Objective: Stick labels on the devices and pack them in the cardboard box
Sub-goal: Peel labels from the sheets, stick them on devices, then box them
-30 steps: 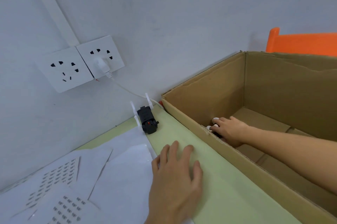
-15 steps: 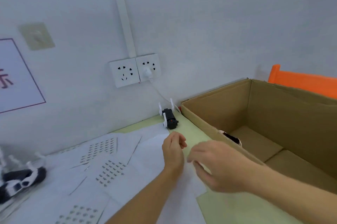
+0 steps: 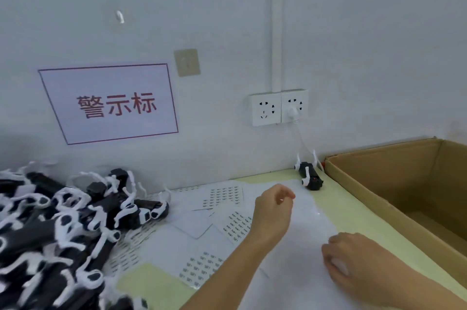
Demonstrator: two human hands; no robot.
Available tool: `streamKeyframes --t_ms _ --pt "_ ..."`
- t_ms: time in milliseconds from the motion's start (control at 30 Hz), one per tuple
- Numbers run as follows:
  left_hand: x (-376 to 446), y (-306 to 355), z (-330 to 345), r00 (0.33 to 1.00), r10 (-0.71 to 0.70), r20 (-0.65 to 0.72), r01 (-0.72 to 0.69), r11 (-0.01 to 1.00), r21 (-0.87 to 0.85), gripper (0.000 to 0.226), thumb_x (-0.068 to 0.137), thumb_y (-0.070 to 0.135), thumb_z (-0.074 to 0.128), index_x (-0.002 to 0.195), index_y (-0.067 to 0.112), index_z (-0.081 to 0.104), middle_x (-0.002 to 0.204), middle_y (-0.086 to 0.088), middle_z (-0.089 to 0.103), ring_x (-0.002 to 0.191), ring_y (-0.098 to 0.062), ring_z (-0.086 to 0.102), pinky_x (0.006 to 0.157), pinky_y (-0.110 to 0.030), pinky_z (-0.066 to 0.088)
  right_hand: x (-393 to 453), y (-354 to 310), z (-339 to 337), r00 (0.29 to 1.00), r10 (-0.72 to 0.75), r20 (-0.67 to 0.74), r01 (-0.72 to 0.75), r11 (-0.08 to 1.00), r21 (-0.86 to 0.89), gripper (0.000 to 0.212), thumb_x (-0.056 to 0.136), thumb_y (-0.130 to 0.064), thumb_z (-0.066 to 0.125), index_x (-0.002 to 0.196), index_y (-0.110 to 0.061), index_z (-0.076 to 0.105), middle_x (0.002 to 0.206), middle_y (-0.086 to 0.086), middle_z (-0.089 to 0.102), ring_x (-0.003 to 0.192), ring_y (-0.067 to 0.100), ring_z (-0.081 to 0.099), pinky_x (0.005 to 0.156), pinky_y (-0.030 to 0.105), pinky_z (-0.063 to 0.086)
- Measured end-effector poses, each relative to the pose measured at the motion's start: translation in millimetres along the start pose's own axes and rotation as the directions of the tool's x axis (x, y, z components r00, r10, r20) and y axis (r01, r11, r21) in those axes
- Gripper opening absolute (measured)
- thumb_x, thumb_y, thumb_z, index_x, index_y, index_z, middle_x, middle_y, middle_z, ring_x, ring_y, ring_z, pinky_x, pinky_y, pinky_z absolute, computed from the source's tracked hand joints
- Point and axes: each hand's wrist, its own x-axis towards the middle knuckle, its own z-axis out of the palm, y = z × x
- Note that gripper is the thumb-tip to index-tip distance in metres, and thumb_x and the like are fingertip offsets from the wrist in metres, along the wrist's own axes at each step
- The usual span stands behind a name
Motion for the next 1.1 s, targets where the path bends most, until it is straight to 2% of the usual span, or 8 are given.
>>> streamKeyframes --t_ms 100,233,333,467,633,800,933,1100 --pt "-31 -23 -65 0.991 0.103 -0.083 -0.065 0.928 0.366 0.02 0.097 0.023 0.049 0.108 0.032 0.062 0.113 0.016 0.06 0.109 -0.002 0.051 0.084 -0.015 0.04 10 -11 -5 0.998 0.068 0.006 -0.068 0.998 0.004 0.029 0.099 -0.05 0.028 0.08 -0.033 0.043 0.081 -0.015 0.043 0.085 0.003 0.047 0.077 0.017 0.033" --pt "-79 -61 -139 0.99 0.02 -0.138 0.081 0.721 0.688 0.036 0.1 0.038 0.041 0.135 0.035 0.05 0.135 0.015 0.051 0.128 -0.009 0.04 0.106 -0.027 0.034 25 -29 -9 0.984 0.171 -0.056 -0.174 0.984 -0.047 0.029 0.1 -0.049 0.026 0.088 -0.036 0.048 0.091 -0.016 0.061 0.084 0.006 0.056 0.074 0.015 0.036" --pt "-103 -83 -162 0.985 -0.095 -0.142 0.17 0.583 0.794 0.04 0.102 0.04 0.035 0.139 0.031 0.044 0.139 0.011 0.047 0.134 -0.013 0.036 0.108 -0.031 0.032 45 -61 -10 0.959 0.249 -0.138 -0.239 0.967 0.087 0.02 0.1 -0.044 0.035 0.095 -0.043 0.054 0.084 -0.024 0.06 0.079 -0.001 0.055 0.067 0.012 0.039" --pt "-112 -93 -164 0.964 -0.215 -0.154 0.24 0.466 0.852 0.032 0.1 0.04 0.033 0.126 0.025 0.044 0.127 0.0 0.046 0.124 -0.023 0.04 0.098 -0.04 0.036 81 -132 -4 0.978 0.172 -0.12 -0.118 0.923 0.365 0.011 0.098 -0.039 0.049 0.099 -0.048 0.055 0.088 -0.032 0.058 0.085 -0.007 0.055 0.076 0.012 0.042" --pt "-105 -93 -166 0.96 -0.24 -0.145 0.243 0.458 0.855 0.034 0.101 0.038 0.034 0.128 0.021 0.045 0.129 -0.004 0.048 0.124 -0.026 0.042 0.095 -0.041 0.037 140 -208 6 0.993 0.084 -0.089 -0.008 0.775 0.632 0.018 0.096 -0.041 0.058 0.113 -0.041 0.06 0.093 -0.021 0.063 0.088 -0.002 0.059 0.077 0.017 0.049" --pt "-100 -90 -170 0.952 -0.29 -0.102 0.237 0.482 0.843 0.036 0.101 0.036 0.038 0.132 0.016 0.045 0.133 -0.009 0.047 0.128 -0.028 0.04 0.096 -0.042 0.037 208 -248 11 0.98 0.199 -0.002 -0.12 0.6 0.791 0.041 0.091 -0.047 0.065 0.124 -0.025 0.056 0.096 -0.015 0.062 0.093 0.005 0.061 0.076 0.018 0.046" --pt "-95 -90 -174 0.941 -0.323 -0.098 0.258 0.502 0.826 0.038 0.101 0.035 0.043 0.134 0.015 0.044 0.134 -0.013 0.045 0.129 -0.03 0.039 0.087 -0.042 0.033 249 -263 21 0.957 0.278 0.084 -0.223 0.519 0.825 0.038 0.089 -0.048 0.068 0.114 -0.02 0.061 0.089 -0.008 0.066 0.088 0.015 0.066 0.075 0.028 0.05" --pt "-94 -95 -177 0.944 -0.303 -0.127 0.276 0.519 0.809 0.036 0.1 0.033 0.046 0.13 0.014 0.048 0.131 -0.014 0.046 0.128 -0.031 0.038 0.079 -0.039 0.024 266 -271 28 0.951 0.306 0.036 -0.185 0.474 0.861 0.013 0.091 -0.034 0.069 0.086 -0.024 0.073 0.078 -0.001 0.075 0.073 0.019 0.072 0.074 0.038 0.058"
